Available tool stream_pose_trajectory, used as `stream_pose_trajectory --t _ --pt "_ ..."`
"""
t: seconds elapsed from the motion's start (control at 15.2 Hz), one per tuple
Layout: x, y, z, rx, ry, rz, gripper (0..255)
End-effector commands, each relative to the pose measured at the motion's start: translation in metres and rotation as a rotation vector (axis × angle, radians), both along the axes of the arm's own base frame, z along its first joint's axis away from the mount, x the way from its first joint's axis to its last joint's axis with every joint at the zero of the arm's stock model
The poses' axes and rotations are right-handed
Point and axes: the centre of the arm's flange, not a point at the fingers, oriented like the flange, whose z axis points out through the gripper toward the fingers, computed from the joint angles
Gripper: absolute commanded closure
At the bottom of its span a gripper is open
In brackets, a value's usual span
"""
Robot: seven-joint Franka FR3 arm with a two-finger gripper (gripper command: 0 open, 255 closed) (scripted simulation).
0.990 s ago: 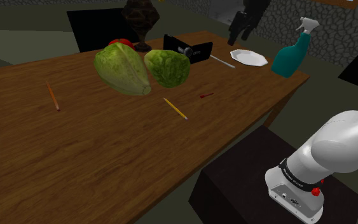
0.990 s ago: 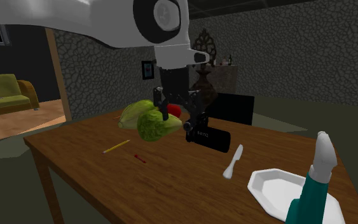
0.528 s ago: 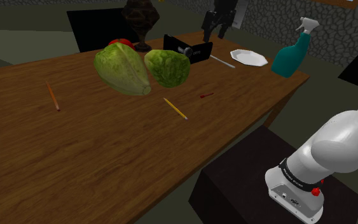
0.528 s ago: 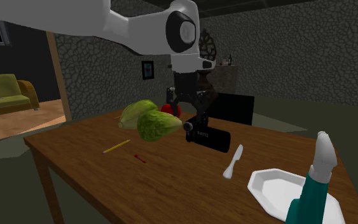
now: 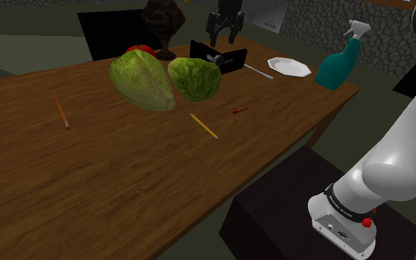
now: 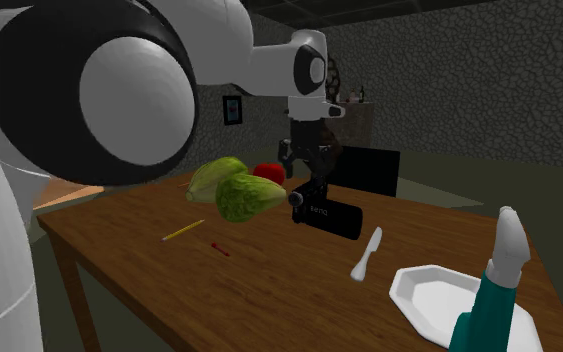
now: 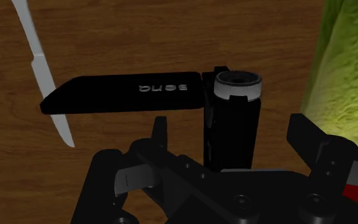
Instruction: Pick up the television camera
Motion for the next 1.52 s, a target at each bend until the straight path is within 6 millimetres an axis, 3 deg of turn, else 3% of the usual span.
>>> stream_pose_trajectory --t 0.0,0.2,0.79,0.86,1.45 --pt "0.029 0.009 -0.009 0.004 0.014 -0.011 0" --pt "0.064 0.019 -0.018 0.008 0.032 -0.025 0" --pt "0.064 0.019 -0.058 0.008 0.032 -0.025 0" --pt "0.065 0.019 -0.058 0.008 0.032 -0.025 255" --pt "0.064 0.019 -0.058 0.008 0.032 -0.025 255"
